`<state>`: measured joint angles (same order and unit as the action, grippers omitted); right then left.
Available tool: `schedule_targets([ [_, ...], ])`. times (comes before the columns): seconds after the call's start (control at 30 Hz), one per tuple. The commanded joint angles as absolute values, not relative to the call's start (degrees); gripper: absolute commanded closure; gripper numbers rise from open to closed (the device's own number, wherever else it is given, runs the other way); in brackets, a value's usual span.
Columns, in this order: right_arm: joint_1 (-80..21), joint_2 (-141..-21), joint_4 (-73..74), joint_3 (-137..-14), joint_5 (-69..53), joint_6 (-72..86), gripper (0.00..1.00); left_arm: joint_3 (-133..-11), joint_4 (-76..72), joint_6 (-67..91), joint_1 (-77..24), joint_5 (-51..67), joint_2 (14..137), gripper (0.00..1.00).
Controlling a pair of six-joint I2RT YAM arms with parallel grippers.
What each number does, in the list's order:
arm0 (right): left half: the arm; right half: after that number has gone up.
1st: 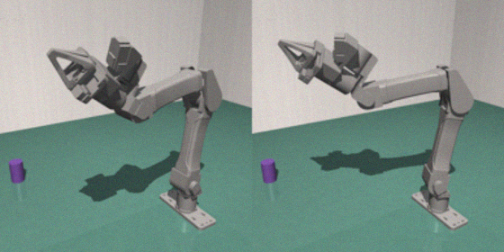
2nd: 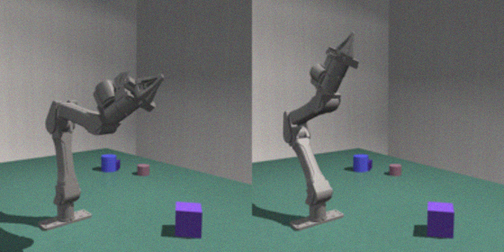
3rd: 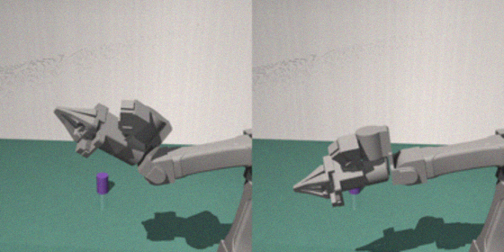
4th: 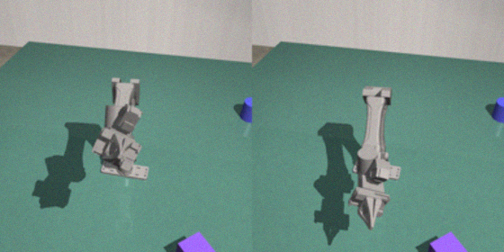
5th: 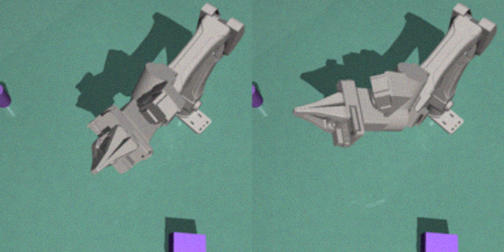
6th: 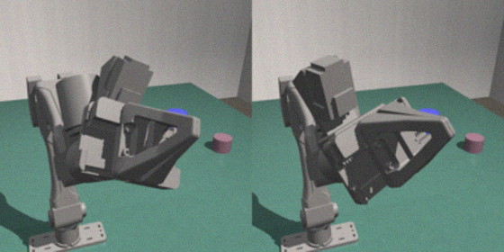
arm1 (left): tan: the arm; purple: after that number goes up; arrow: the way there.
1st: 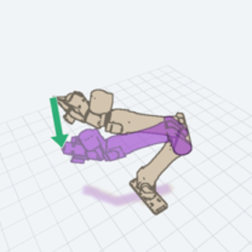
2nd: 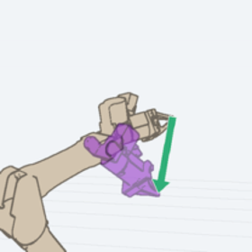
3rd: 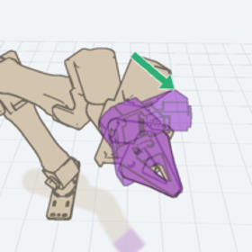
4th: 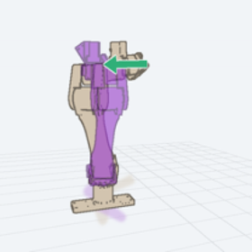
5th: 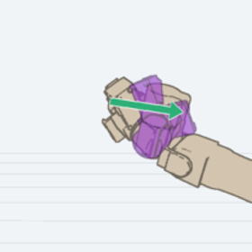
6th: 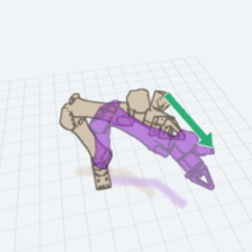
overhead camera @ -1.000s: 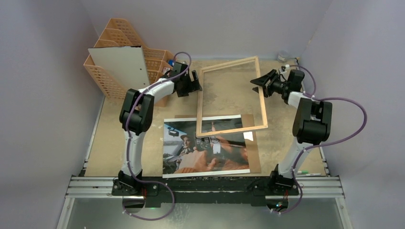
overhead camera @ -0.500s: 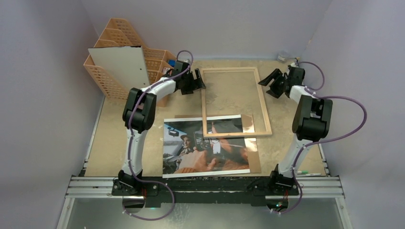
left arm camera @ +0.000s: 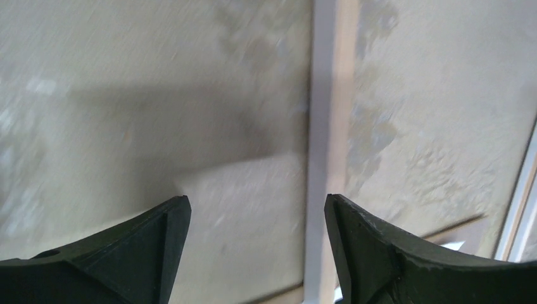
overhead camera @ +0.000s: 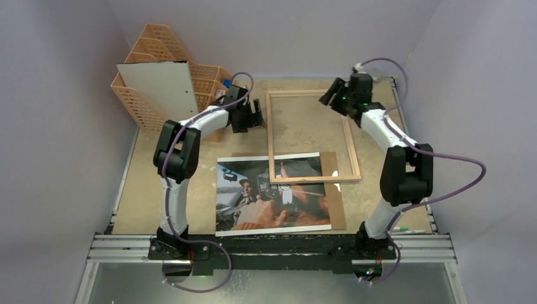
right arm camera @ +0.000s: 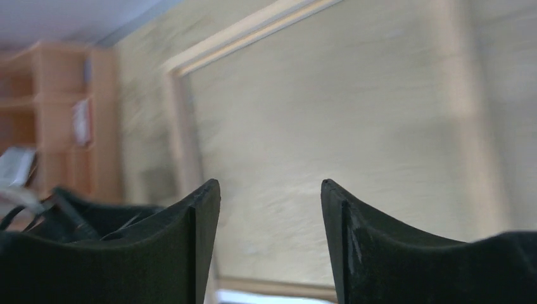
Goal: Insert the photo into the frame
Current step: Turn over the photo frame at the center of the board, then move the photo frame to the center of the board.
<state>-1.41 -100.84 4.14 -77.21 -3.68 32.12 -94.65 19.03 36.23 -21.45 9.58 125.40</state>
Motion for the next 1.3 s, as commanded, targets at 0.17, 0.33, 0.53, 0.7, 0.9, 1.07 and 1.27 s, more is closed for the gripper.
schedule_targets([
  [0.17,-21.45,-103.08,-4.61,-73.39,-19.64,44.43,0.55,-69.58,20.38,33.73,-20.67,8.12,102.57,0.33],
  [0.33,-29.35,-108.51,-6.92,-74.36,-21.93,48.08,0.59,-58.33,19.55,33.42,-20.65,10.11,93.41,0.49],
  [0.53,-34.06,-114.38,-5.03,-77.07,-20.79,49.23,0.62,-48.03,15.88,34.43,-20.65,16.33,88.40,0.57],
  [0.7,-34.89,-116.27,1.95,-78.70,-11.57,46.76,0.61,-44.09,15.34,35.04,-20.65,15.50,88.81,0.58],
  [0.9,-34.31,-117.76,12.43,-81.49,2.31,41.86,0.61,-46.07,20.23,35.86,-20.65,9.13,92.24,0.59],
  [1.07,-34.03,-116.11,16.41,-81.72,9.76,40.83,0.60,-46.98,21.19,35.23,-20.65,6.71,93.05,0.59],
  [1.27,-33.58,-113.81,19.51,-79.80,15.06,39.28,0.59,-48.01,22.19,34.25,-20.64,4.98,93.63,0.59],
])
